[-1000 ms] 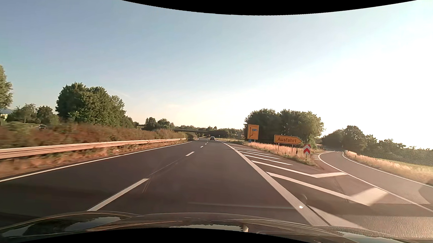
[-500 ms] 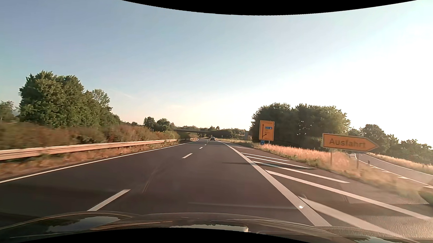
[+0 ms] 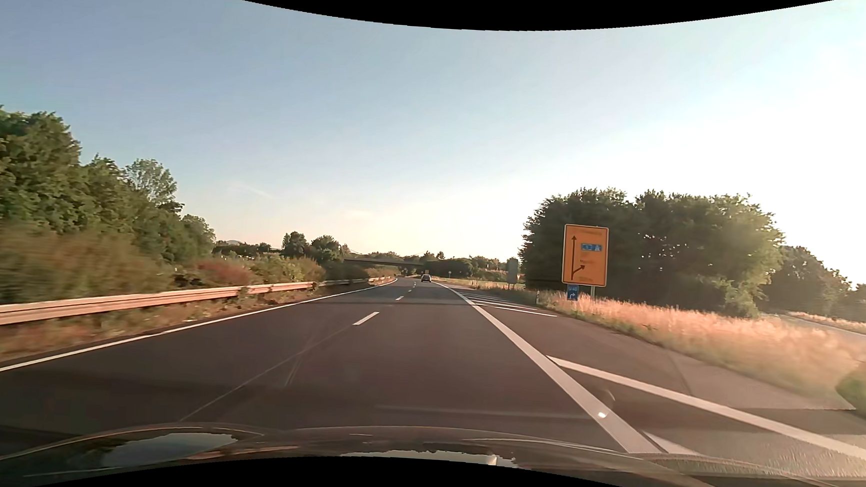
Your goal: Follow the waypoints while adhering to traffic rules and regulations
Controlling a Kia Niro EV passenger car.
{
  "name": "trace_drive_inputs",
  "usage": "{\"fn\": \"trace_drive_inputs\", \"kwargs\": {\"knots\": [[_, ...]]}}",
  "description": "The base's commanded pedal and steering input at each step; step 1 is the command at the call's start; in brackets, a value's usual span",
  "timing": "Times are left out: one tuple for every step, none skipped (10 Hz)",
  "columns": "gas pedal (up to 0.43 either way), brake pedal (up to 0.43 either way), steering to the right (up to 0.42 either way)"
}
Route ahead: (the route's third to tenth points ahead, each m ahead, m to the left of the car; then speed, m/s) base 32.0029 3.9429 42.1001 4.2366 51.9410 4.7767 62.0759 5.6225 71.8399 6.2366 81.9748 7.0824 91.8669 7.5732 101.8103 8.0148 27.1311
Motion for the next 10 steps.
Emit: {"fn": "trace_drive_inputs", "kwargs": {"knots": [[0.197, 0.0, -0.005], [0.197, 0.0, -0.005], [0.197, 0.0, -0.005], [0.197, 0.0, -0.005], [0.197, 0.0, -0.006], [0.197, 0.0, -0.006], [0.197, 0.0, -0.006], [0.197, 0.0, -0.006], [0.197, 0.0, -0.006], [0.197, 0.0, -0.006]]}}
